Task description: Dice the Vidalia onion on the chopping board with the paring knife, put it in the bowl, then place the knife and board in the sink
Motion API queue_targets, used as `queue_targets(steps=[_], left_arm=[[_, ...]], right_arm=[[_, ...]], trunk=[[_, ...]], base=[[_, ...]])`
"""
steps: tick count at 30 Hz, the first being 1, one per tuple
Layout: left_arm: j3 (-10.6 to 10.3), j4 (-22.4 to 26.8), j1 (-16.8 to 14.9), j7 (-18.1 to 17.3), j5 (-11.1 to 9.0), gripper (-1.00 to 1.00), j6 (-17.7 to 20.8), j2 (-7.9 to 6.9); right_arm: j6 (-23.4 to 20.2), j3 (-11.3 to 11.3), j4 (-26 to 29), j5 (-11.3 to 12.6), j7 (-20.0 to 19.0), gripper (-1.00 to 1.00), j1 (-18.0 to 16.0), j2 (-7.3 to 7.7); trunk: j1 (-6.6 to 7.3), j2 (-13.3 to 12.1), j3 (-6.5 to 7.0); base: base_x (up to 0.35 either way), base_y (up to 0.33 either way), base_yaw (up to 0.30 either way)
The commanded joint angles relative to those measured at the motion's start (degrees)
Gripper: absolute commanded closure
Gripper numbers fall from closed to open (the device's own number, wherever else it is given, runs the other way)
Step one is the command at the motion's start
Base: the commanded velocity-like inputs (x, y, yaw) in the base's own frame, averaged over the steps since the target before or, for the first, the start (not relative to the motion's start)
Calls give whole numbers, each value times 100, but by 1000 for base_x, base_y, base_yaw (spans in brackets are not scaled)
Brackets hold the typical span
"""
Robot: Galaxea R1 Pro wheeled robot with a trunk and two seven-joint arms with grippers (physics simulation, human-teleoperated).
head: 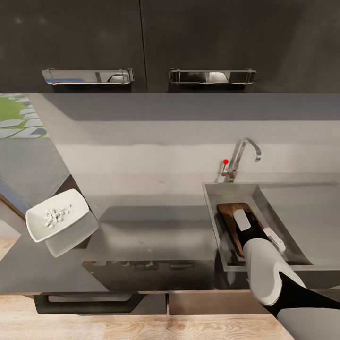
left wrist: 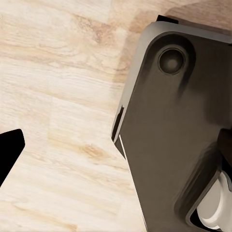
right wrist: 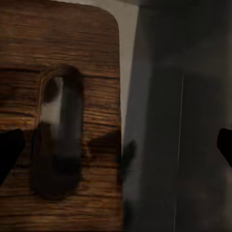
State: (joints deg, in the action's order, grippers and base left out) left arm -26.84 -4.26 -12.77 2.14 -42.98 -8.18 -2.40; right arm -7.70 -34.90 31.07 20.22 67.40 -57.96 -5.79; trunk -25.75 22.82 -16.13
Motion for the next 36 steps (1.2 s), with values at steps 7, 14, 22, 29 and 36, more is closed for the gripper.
queue_targets(steps=[7,14,22,29,36], left_arm=[[-32,2,-6,3,-8,-100,-51,11],[-32,2,-6,-3,-1,-100,-61,11],[-38,-5,-6,-3,2,-100,-59,16],[-48,3,-6,-12,26,-100,-53,45],[-51,11,-6,-12,40,-100,-52,54]], right_arm=[[-1675,1800,2451,25,61,-100,-5,-271],[-3200,2380,4193,-13,196,-100,-5,-420],[-3671,2451,4225,-41,182,-100,-5,-420],[-4076,2456,4214,-21,-204,-100,-3,-142],[-4252,2461,4214,-19,-782,-100,-4,-121]], trunk=[[-3,10,-10],[-3,10,-10],[-3,10,-10],[-3,10,-10],[-3,10,-10]], base=[[0,0,0],[0,0,0],[-135,0,0],[-326,0,0],[-334,0,0]])
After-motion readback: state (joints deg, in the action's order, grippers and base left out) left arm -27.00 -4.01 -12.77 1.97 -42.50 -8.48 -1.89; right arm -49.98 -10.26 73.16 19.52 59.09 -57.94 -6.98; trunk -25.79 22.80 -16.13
